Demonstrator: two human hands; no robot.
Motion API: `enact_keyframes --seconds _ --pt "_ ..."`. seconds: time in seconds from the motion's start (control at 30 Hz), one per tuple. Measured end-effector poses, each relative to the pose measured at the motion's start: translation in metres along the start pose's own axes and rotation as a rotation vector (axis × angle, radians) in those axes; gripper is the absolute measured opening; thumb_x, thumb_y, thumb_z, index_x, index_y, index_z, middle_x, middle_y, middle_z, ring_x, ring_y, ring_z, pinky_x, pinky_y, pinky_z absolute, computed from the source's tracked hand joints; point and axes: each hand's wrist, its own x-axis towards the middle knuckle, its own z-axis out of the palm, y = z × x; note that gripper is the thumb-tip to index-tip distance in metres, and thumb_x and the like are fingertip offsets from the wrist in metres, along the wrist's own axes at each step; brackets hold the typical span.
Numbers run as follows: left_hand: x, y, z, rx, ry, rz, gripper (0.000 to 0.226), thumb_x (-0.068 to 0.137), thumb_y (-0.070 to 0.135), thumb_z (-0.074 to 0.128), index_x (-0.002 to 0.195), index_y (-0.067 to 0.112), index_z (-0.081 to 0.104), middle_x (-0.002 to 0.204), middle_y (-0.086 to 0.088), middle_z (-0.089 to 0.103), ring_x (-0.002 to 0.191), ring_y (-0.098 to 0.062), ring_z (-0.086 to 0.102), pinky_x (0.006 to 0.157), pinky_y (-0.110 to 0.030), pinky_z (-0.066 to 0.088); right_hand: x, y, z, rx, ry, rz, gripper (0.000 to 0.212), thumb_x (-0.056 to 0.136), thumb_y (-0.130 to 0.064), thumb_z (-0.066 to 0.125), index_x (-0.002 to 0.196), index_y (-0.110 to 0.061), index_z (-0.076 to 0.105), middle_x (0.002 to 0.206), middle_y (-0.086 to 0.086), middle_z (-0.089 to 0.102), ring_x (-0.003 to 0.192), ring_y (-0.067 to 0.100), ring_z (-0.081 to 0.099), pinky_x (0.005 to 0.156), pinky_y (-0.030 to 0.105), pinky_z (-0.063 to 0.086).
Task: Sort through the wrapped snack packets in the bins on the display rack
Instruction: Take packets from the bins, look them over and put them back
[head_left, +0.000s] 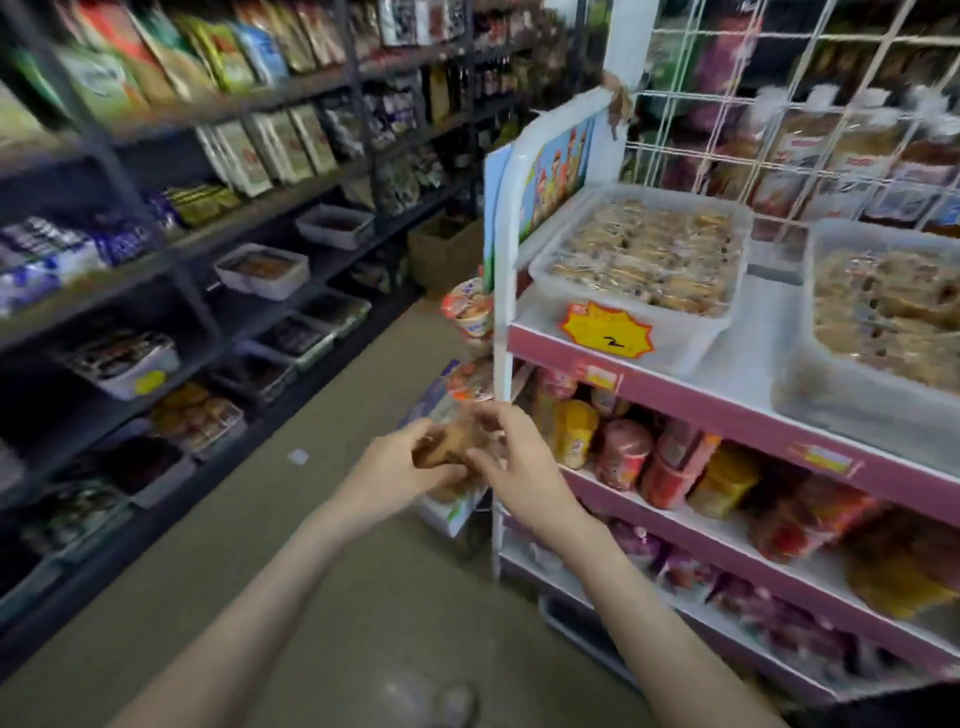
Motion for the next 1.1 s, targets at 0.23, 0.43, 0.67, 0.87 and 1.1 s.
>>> enact_keyframes --seconds 0.23,0.43,0.67,0.87,1.1 --pt "0.08 -0.124 -0.032 -0.064 -0.006 -0.145 0.036 0.083 0.028 0.074 0.115 0.018 0.06 0.102 0.001 0.066 0.094 -0.016 0.06 0.068 -0.014 0.038 0.097 0.059 0.128 0.328 -0.222 0.466 0.029 0.092 -0.016 0.063 0.119 -0.018 0.051 0.102 -0.006 0.061 0.091 0.008 0.06 0.083 0.015 0.049" --pt "0.197 -0.246 -0.004 0.018 -0.106 -0.29 0.061 0.088 0.028 0.067 0.14 0.008 0.042 0.134 -0.017 0.053 0.122 -0.033 0.05 0.095 -0.03 0.038 0.175 0.162 0.24 0.449 0.05 0.886 0.011 0.091 -0.017 0.064 0.091 -0.008 0.069 0.097 0.02 0.071 0.093 0.033 0.067 0.095 0.052 0.049" --pt "0.244 -0.341 0.045 0.359 -0.537 -0.35 0.07 0.1 0.032 0.045 0.155 0.02 0.002 0.162 -0.01 0.0 0.147 -0.03 0.009 0.116 -0.053 0.019 0.215 0.241 0.308 0.027 0.209 1.215 0.034 0.094 -0.036 0.058 0.098 -0.003 0.066 0.096 0.021 0.068 0.1 0.036 0.063 0.084 0.038 0.046" --pt "0.251 -0.35 0.06 0.359 -0.603 -0.281 0.055 0.102 0.027 0.039 0.151 0.012 0.018 0.157 -0.012 0.018 0.142 -0.031 0.025 0.114 -0.044 0.027 0.21 0.248 0.318 -0.309 -0.14 1.097 0.048 0.097 -0.019 0.048 0.14 -0.001 0.035 0.141 0.022 0.042 0.128 0.038 0.042 0.101 0.043 0.036" --pt "0.246 -0.301 0.039 0.379 -0.417 -0.11 0.046 0.098 0.019 0.045 0.141 0.011 0.033 0.138 -0.011 0.042 0.123 -0.031 0.046 0.095 -0.039 0.039 0.202 0.203 0.283 -0.606 -0.266 0.764 0.045 0.097 -0.019 0.044 0.14 -0.007 0.034 0.137 0.014 0.042 0.125 0.033 0.041 0.097 0.043 0.037"
